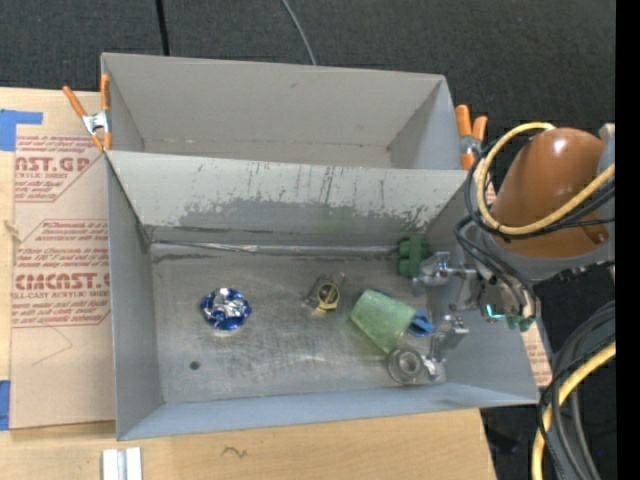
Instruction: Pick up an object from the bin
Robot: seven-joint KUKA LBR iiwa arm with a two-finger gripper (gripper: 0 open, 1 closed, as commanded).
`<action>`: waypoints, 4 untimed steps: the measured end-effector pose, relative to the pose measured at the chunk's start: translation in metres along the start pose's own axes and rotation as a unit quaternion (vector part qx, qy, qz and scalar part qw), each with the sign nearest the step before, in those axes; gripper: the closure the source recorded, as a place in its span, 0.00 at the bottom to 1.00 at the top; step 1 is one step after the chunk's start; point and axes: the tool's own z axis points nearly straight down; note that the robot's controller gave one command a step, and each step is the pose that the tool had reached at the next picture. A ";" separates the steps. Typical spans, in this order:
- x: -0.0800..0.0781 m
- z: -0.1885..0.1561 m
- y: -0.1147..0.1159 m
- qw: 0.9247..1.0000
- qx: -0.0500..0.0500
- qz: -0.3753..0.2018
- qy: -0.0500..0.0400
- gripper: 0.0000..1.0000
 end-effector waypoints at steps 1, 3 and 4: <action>-0.016 0.107 0.010 0.985 0.001 -0.172 0.000 0.00; -0.087 0.103 -0.029 0.935 0.003 -0.355 -0.008 0.00; -0.087 0.102 -0.029 0.935 0.002 -0.355 -0.007 1.00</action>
Offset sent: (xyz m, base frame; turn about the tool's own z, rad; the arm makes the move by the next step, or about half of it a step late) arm 0.0121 0.0096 -0.1141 -0.3448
